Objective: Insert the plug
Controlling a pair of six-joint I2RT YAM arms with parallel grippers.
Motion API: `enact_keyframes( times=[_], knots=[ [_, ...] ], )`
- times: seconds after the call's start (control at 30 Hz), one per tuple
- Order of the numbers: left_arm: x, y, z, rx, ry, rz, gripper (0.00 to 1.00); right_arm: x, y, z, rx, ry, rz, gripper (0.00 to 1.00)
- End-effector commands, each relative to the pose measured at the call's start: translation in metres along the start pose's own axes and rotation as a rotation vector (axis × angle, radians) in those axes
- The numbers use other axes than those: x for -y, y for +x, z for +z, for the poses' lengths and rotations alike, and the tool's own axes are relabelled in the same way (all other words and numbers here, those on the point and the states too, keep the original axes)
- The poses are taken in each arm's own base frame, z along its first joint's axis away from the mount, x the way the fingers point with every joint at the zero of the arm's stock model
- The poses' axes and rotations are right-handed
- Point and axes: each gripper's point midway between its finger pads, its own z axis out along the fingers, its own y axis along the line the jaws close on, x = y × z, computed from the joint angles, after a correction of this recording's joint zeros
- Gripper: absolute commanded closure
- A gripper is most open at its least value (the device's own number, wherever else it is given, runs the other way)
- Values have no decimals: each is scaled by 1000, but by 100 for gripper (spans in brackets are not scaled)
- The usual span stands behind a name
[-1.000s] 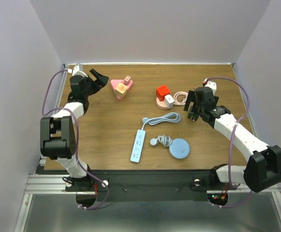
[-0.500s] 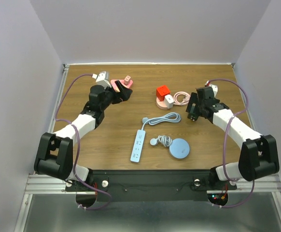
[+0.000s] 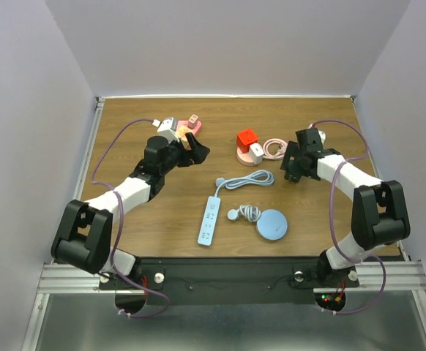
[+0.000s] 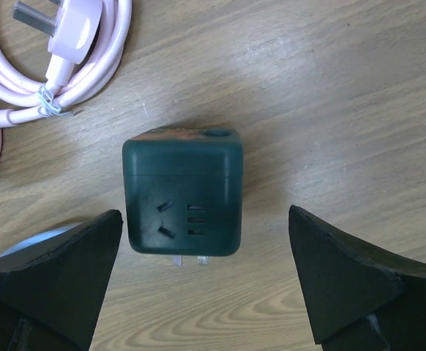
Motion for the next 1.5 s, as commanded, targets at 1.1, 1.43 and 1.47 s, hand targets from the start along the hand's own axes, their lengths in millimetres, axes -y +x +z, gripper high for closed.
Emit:
enact_keyframes(
  times=[1.1,1.43,1.47],
  knots=[
    [183,0,-23,43,551,12,1,-163,-87,-193,299,-1002,116,100],
    [211,3,-22,46,626,-57,1,-227,-61,-233,284,-1185,62,99],
    [209,3,-20,49,618,-60,1,-229,-59,-234,276,-1193,66,100]
  ],
)
